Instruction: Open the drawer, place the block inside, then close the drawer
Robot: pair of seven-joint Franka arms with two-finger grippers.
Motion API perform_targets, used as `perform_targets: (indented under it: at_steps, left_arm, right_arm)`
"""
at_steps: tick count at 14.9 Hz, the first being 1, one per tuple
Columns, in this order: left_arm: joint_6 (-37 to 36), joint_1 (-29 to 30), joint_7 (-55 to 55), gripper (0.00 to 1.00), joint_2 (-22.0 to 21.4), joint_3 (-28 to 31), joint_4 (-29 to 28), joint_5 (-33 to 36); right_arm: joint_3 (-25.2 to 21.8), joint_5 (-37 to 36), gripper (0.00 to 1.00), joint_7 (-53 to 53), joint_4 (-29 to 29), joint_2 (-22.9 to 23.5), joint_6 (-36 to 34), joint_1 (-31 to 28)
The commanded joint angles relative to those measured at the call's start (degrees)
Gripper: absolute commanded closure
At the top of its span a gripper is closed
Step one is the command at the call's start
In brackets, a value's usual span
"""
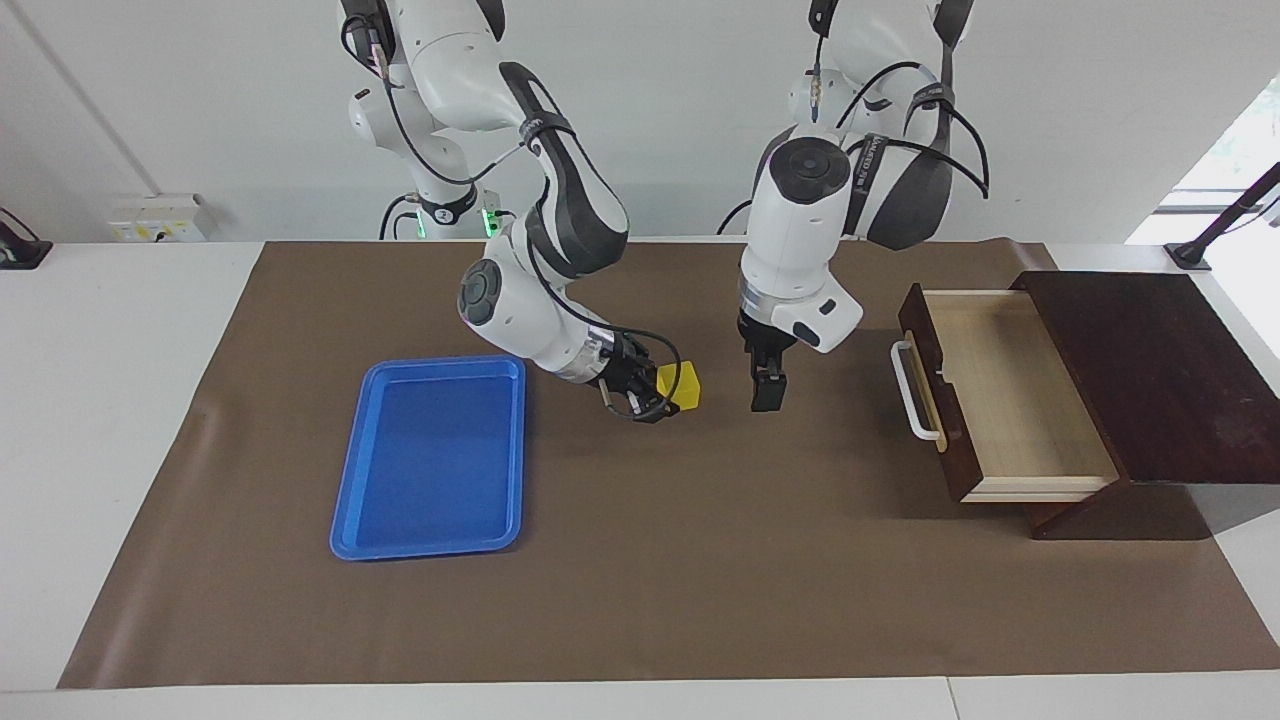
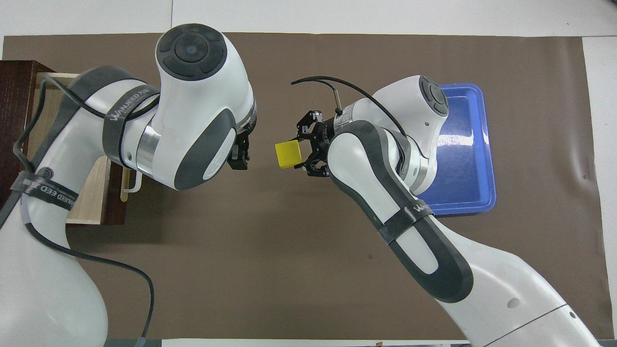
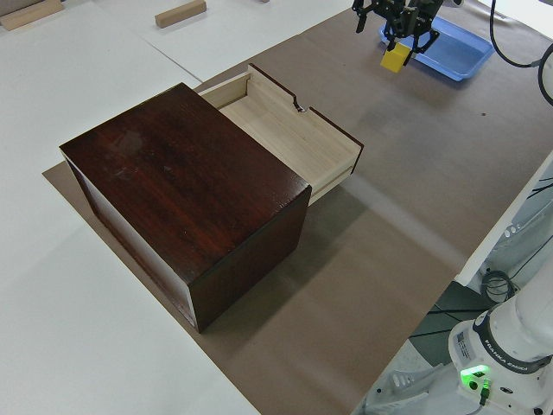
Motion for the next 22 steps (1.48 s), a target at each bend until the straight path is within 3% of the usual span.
perform_targets:
  at_steps: [1,4,7,15,22]
  left_arm:
    - [5.1,-1.7,-6.6,0.0,-4.3,1.2,-7.6,-0.7]
    - [9.7,-3.1,-9.6,0.0,-5.8,1.2,-12.7,-0.6]
    - [10.4,-3.6,-11.1,0.0,-2.2,1.2,-9.4,-0.4]
    - [13.1,-5.2,-11.2,0.0,1.2,1.2,-8.3,1.2]
    - [14.2,-6.0,-11.2,0.0,1.8,1.2,-8.0,2.4]
  right_arm:
    - [0.0,-0.3,1.0,7.2,1.4,1.0,3.1,0.7]
    - [0.0,-0.4,1.0,10.1,1.4,1.0,4.3,1.2]
    - [0.1,-0.4,1.0,10.3,1.3,1.1,5.1,1.3]
    - [0.1,0.1,1.0,10.8,0.8,1.1,7.3,1.6]
    - [0.1,0.0,1.0,10.8,0.6,1.1,7.3,1.6]
